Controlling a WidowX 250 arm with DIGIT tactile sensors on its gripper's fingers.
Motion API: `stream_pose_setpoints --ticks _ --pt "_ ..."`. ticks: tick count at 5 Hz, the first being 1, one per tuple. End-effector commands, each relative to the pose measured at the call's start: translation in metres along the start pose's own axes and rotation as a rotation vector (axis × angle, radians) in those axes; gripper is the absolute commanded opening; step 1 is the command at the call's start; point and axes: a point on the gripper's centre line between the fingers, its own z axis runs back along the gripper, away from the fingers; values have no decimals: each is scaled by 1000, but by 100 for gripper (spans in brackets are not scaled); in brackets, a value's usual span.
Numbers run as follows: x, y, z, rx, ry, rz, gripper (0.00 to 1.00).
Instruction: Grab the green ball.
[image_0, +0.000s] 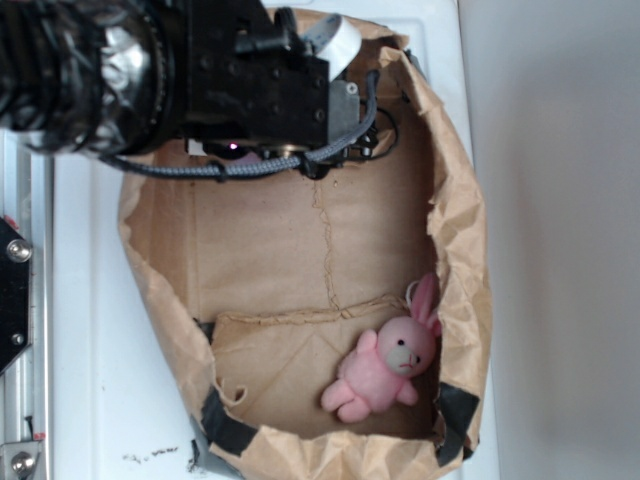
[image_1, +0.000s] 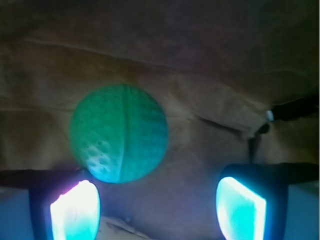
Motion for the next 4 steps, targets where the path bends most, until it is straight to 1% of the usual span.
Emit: stream_pose_setpoints --ticks 1,3,4 --pt "8 -4 8 -77 -49 56 100" --pt "8 -8 -1 -98 -90 73 100" --pt "8 -9 -8 -106 -121 80 100"
